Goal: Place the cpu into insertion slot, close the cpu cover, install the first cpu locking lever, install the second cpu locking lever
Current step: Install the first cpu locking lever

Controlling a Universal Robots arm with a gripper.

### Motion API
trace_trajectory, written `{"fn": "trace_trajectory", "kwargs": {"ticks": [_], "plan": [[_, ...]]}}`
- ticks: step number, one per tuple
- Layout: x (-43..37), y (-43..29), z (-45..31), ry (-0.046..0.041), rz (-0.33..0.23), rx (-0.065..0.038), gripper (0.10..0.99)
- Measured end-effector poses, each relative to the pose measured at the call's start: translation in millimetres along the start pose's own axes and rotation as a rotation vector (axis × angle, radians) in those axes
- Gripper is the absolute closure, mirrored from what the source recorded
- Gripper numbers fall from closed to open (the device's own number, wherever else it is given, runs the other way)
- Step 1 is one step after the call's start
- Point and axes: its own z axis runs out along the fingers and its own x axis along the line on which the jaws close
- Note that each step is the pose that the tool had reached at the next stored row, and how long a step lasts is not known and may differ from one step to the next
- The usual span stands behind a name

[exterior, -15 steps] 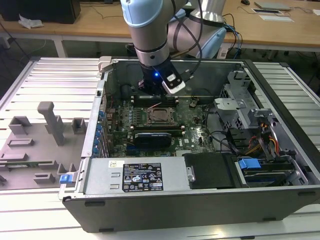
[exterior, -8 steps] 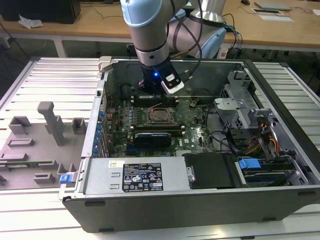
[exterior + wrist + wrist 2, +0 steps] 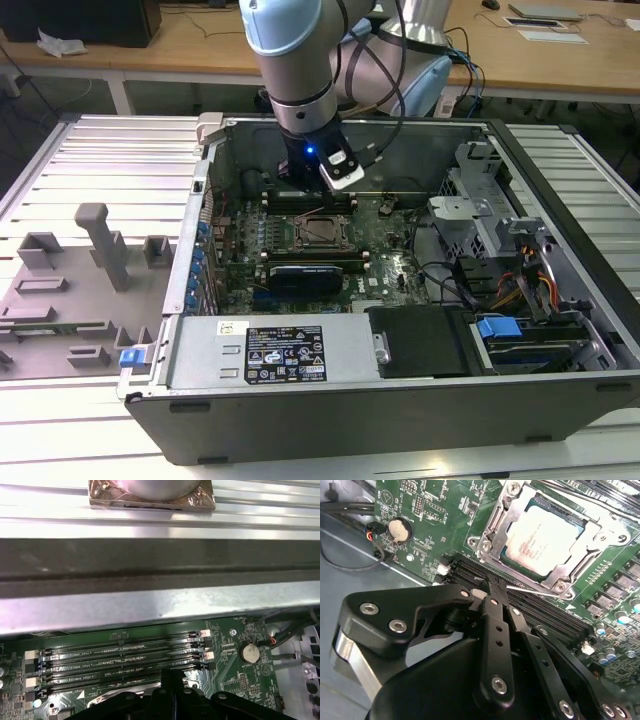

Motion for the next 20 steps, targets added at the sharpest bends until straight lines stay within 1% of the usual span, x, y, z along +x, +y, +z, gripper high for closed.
{"fn": "trace_trajectory", "kwargs": {"ticks": [2, 5, 6, 8, 10, 14, 16, 20], "plan": [[0.4, 1.3, 1.0, -0.002, 0.007, 0.006, 0.98], [0.9, 3.7, 2.1, -0.0037, 0.013, 0.01, 0.98], [1.1, 4.8, 2.7, -0.0045, 0.015, 0.013, 0.98], [1.2, 5.0, 3.2, -0.0064, 0.022, 0.018, 0.98], [1.4, 5.4, 3.7, -0.0105, 0.041, 0.023, 0.98], [1.8, 7.5, 4.5, -0.0127, 0.051, 0.026, 0.98], [2.7, 8.0, 5.4, -0.0153, 0.063, 0.03, 0.98], [4.4, 8.2, 6.1, -0.0189, 0.08, 0.035, 0.98]]}}
